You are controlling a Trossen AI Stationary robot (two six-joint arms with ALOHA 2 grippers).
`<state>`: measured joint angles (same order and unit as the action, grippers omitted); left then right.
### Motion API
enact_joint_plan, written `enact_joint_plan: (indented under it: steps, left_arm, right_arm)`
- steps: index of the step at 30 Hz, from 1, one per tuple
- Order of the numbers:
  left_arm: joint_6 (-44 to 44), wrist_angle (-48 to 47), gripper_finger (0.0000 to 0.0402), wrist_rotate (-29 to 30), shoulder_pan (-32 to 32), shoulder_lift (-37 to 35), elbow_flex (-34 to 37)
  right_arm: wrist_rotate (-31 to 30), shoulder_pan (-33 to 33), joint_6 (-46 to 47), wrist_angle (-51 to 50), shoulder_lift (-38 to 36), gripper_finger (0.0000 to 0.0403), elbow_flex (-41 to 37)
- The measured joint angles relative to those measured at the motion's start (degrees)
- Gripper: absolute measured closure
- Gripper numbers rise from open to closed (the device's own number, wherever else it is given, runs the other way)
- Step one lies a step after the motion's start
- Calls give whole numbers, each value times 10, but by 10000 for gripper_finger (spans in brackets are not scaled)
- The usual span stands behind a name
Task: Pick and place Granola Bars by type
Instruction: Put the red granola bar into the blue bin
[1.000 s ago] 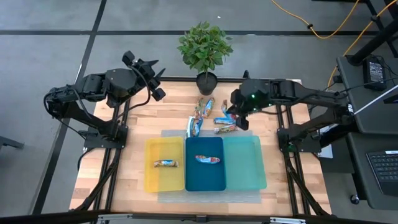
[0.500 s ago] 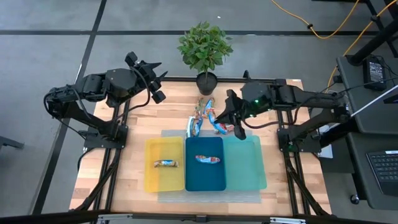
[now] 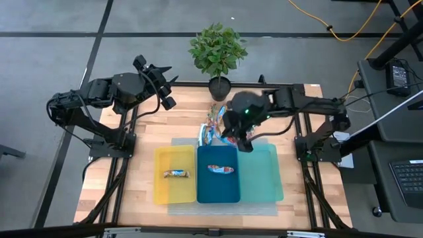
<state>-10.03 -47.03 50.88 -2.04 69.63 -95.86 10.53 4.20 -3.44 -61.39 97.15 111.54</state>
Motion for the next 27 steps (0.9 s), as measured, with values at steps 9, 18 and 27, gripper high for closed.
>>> enact_joint_plan:
  steps: [9, 18, 27]
  left_arm:
    - [2, 0, 242, -23, 0, 0, 0]
    - [9, -11, 242, -46, 0, 0, 0]
    - [35, -46, 242, -47, 0, 0, 0]
  right_arm:
    - [24, 27, -22, 37, 37, 391, -142]
    - [22, 12, -26, 221, 37, 391, -299]
    - [2, 12, -27, 287, 36, 391, -362]
